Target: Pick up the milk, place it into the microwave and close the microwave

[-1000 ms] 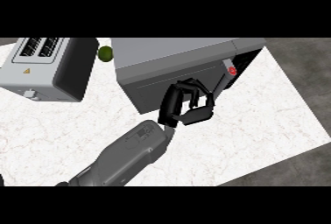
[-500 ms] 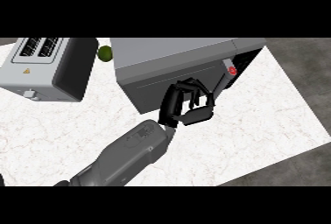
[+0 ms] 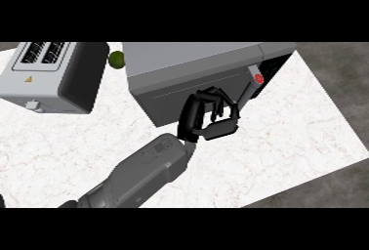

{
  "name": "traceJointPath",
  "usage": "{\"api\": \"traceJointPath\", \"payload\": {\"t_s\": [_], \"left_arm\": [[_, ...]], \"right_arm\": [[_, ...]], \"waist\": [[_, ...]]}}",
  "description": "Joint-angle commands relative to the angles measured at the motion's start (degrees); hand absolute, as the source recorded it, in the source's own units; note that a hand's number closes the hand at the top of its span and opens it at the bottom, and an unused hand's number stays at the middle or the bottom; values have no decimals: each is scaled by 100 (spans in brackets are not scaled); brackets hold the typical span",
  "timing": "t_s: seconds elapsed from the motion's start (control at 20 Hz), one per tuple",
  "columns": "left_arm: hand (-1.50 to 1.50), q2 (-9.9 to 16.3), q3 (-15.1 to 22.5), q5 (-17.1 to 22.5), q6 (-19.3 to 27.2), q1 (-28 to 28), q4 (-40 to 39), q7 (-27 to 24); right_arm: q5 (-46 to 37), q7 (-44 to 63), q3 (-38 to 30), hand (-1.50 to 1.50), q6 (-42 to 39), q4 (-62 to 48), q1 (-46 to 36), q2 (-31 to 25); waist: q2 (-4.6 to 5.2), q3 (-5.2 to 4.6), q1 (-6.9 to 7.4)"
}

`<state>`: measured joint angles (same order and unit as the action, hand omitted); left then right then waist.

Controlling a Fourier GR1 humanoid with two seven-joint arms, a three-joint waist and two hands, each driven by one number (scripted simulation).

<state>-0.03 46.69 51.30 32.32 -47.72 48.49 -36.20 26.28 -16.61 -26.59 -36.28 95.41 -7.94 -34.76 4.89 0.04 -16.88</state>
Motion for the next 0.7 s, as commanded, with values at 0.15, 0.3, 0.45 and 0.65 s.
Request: {"api": "traceJointPath", "payload": {"t_s": [0.15,0.3,0.45,0.65], "left_arm": [[150,3,-324,207,-61,-606,-524,-28],[150,3,-300,307,-90,-589,-496,-92],[150,3,-262,334,-75,-581,-549,-172],[150,3,-263,473,-79,-653,-541,-177]], "right_arm": [[-140,-43,-198,-150,-110,-166,-115,-374],[-167,-85,-232,-150,-113,-240,-182,-420],[-80,-68,-280,-150,-179,-350,-280,-536],[60,-59,-295,-150,-301,-672,-300,-558]], "waist": [[64,-1,-87],[102,0,-95],[109,-3,-62],[107,11,11]]}}
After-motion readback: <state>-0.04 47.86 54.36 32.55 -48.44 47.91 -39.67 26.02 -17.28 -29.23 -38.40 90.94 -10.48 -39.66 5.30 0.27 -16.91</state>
